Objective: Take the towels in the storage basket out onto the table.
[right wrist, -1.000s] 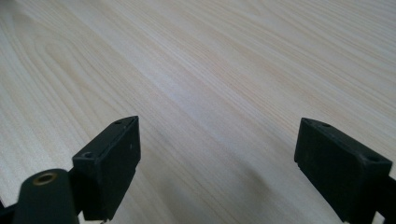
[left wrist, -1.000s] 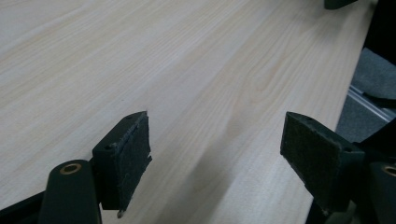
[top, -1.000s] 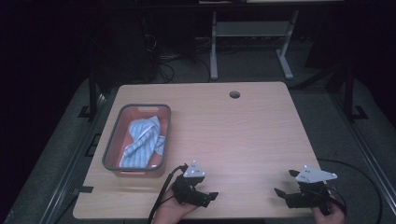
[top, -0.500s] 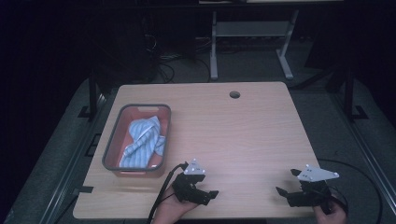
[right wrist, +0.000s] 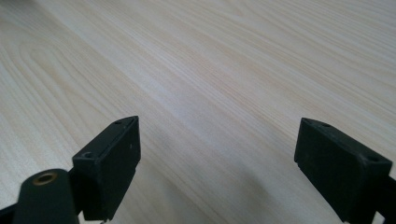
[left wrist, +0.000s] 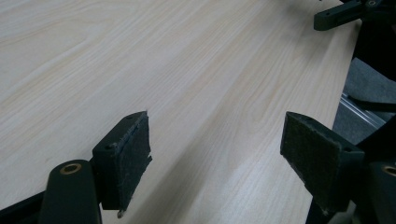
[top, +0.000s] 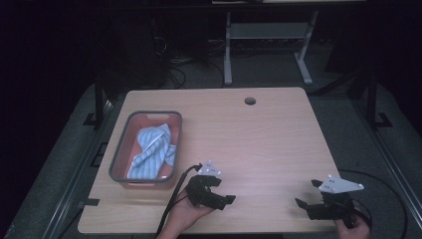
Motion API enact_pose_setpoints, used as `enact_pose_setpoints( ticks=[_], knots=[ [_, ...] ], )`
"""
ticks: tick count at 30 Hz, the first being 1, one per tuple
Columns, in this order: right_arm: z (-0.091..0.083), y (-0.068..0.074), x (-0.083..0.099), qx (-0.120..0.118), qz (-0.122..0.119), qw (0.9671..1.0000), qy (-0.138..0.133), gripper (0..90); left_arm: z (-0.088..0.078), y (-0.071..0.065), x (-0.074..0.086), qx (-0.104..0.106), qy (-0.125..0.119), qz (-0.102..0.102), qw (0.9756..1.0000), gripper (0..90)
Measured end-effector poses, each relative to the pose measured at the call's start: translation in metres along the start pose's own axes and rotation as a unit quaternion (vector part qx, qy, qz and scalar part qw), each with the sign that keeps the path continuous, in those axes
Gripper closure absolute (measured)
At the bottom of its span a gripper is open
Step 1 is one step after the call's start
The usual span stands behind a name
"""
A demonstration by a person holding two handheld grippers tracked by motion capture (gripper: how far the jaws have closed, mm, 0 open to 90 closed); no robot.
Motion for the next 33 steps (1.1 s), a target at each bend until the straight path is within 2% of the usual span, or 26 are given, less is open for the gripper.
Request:
enact_pose_setpoints(
  ticks=[7,9,11,13,17,22,26,27,30,31,33],
  knots=[
    [-0.001,0.002,0.0,0.002,0.008,1.0,0.001,13.9,0.002,0.004,-0.015,0.008,0.014,0.001,0.9999,23.9],
    [-0.001,0.001,-0.001,0.004,0.003,1.0,-0.001,13.9,0.002,0.004,-0.019,0.01,0.019,0.0,0.9998,23.8],
    [-0.001,0.0,-0.002,0.006,0.003,1.0,-0.003,13.9,0.0,0.006,-0.022,0.009,0.029,0.006,0.9995,23.8],
    [-0.002,0.0,-0.002,0.004,0.006,1.0,-0.005,13.8,-0.001,0.006,-0.027,0.007,0.029,0.002,0.9996,23.8],
    [-0.002,0.0,-0.003,0.003,0.002,1.0,-0.007,13.9,-0.005,0.009,-0.034,0.001,0.039,0.007,0.9992,23.5],
    [-0.003,0.001,-0.004,0.003,-0.002,0.9999,-0.009,13.8,-0.01,0.011,-0.043,0.002,0.034,0.003,0.9994,23.1],
    [-0.003,0.003,-0.006,0.004,-0.004,0.9999,-0.01,13.9,-0.013,0.014,-0.047,0.002,0.042,0.003,0.9991,22.4],
    [-0.003,0.003,-0.006,0.003,-0.002,1.0,-0.009,13.9,-0.015,0.015,-0.047,0.0,0.05,0.007,0.9987,22.5],
    [-0.002,0.004,-0.006,0.001,-0.003,1.0,-0.008,13.9,-0.017,0.015,-0.052,-0.002,0.044,-0.001,0.999,22.5],
    [-0.002,0.004,-0.006,0.001,-0.003,1.0,-0.008,13.9,-0.019,0.017,-0.052,-0.001,0.052,0.007,0.9986,22.5],
    [-0.002,0.003,-0.006,0.001,-0.002,1.0,-0.009,13.9,-0.018,0.016,-0.054,-0.003,0.043,0.003,0.999,22.3]
  ],
)
Point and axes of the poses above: each handheld gripper's, and its own axes: z roughly forward along the jaws, x roughly out of its underside, y roughly to its left, the point moved 8 cm from there along z, roughly forward along the jaws, and after that the axes turned 7 degrees about x, right-handed, at the moved point
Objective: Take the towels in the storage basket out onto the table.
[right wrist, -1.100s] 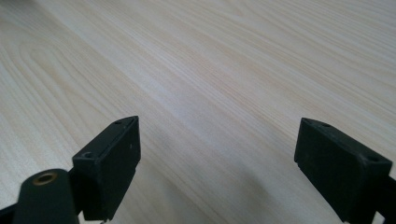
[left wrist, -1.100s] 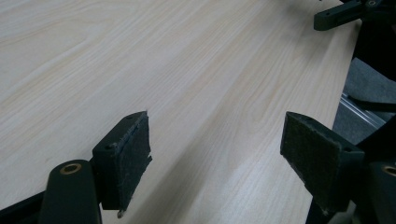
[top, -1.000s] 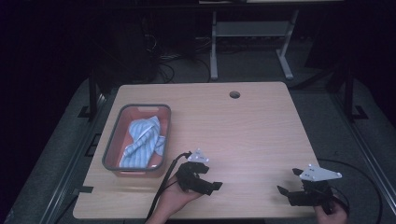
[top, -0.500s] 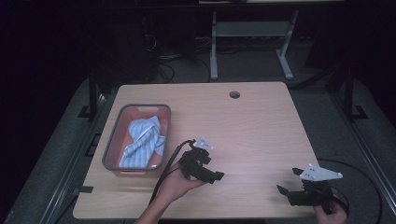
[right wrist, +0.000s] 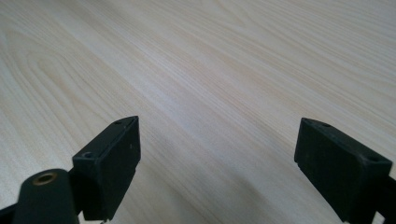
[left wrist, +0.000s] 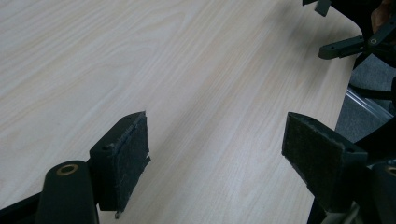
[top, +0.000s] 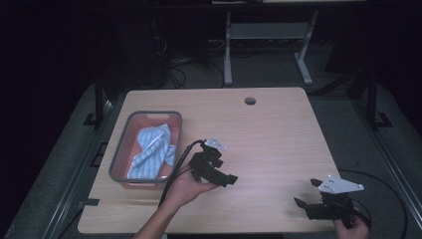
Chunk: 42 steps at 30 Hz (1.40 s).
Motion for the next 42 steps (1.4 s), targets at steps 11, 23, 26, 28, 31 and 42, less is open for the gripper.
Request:
enact_pose_setpoints(
  ticks=[11,23,26,28,31,42],
  knots=[
    [-0.001,-0.002,0.0,0.003,0.004,1.0,-0.002,13.9,-0.013,0.007,-0.014,-0.002,0.006,-0.001,1.0,21.8],
    [-0.001,-0.002,0.0,0.004,0.002,1.0,0.001,13.9,-0.046,0.026,-0.021,-0.025,-0.006,-0.012,0.9996,22.1],
    [-0.002,-0.002,0.0,0.004,0.002,1.0,-0.001,13.9,-0.053,0.031,-0.022,-0.026,-0.013,-0.017,0.9994,22.8],
    [-0.002,-0.003,0.0,0.004,0.002,1.0,-0.001,13.8,-0.058,0.035,-0.022,-0.03,-0.017,-0.027,0.9991,22.9],
    [-0.002,-0.003,0.0,0.005,0.003,1.0,-0.002,13.8,-0.065,0.042,-0.022,-0.032,-0.02,-0.033,0.9987,22.9],
    [-0.003,-0.004,0.0,0.005,0.0,1.0,-0.002,13.8,-0.09,0.063,-0.016,-0.044,-0.029,-0.064,0.9965,22.9]
  ],
)
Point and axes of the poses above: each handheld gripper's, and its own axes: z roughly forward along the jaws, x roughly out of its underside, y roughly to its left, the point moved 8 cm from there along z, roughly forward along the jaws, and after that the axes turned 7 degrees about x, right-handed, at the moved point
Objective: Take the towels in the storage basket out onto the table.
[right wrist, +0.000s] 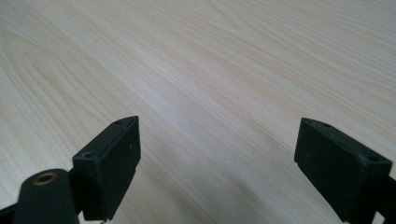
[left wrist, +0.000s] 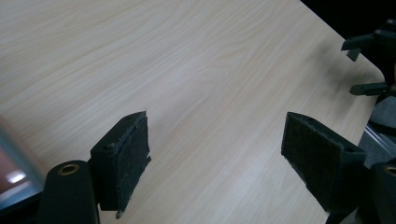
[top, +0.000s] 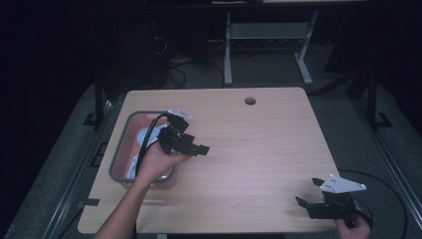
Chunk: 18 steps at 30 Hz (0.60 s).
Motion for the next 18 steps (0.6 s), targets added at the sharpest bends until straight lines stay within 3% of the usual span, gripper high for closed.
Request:
enact_pose_setpoints(
  ticks=[8,18],
  knots=[
    [0.0,0.001,0.0,0.0,-0.001,1.0,0.001,13.9,-0.024,0.022,0.004,-0.021,-0.034,-0.021,0.999,23.0],
    [0.001,0.001,0.0,-0.001,0.0,1.0,0.003,13.8,-0.045,0.051,0.02,-0.047,-0.04,-0.057,0.9965,23.1]
  ],
)
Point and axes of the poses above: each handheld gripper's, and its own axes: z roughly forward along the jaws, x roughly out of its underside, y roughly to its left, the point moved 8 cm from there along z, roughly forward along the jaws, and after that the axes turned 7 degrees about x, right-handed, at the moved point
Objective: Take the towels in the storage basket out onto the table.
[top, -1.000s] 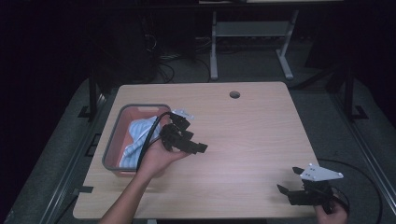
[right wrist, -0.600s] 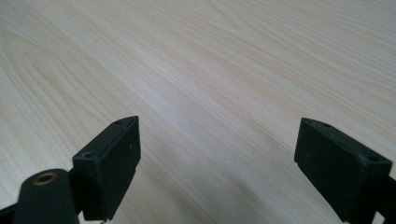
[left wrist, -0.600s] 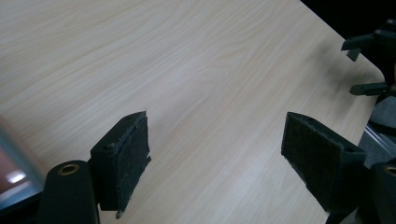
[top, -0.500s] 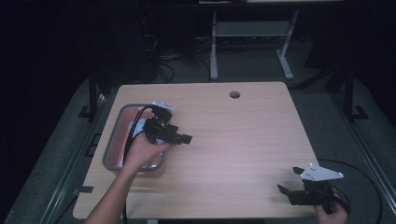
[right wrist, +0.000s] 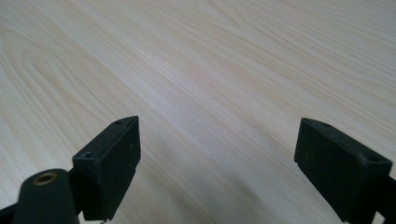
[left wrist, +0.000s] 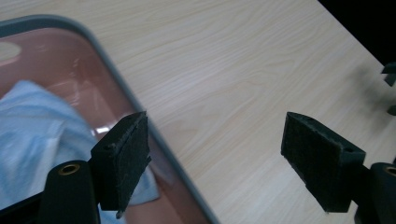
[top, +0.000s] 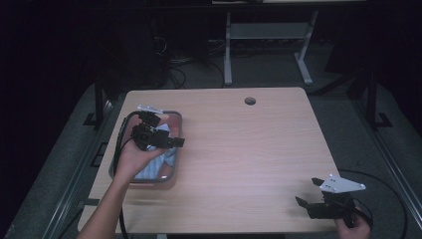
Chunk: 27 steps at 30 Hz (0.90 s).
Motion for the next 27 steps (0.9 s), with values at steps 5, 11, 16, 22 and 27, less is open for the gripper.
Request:
enact_pose_setpoints(
  ticks=[5,11,16,22,27],
  knots=[
    [0.0,0.0,0.0,0.0,0.0,1.0,0.001,13.8,-0.007,0.018,0.006,-0.015,-0.004,-0.019,0.9997,23.1],
    [0.0,0.0,0.0,0.001,-0.001,1.0,-0.001,13.8,-0.013,0.038,0.016,-0.034,-0.005,-0.045,0.9984,23.3],
    [0.001,0.001,0.0,0.0,-0.004,1.0,-0.001,13.8,-0.013,0.052,0.023,-0.056,0.002,-0.058,0.9967,23.3],
    [0.0,0.002,-0.001,0.0,-0.005,1.0,-0.001,13.8,-0.01,0.067,0.031,-0.092,0.027,-0.065,0.9932,23.2],
    [0.0,0.003,-0.001,-0.002,-0.008,1.0,-0.001,13.9,-0.001,0.077,0.039,-0.125,0.057,-0.072,0.988,23.8]
  ],
)
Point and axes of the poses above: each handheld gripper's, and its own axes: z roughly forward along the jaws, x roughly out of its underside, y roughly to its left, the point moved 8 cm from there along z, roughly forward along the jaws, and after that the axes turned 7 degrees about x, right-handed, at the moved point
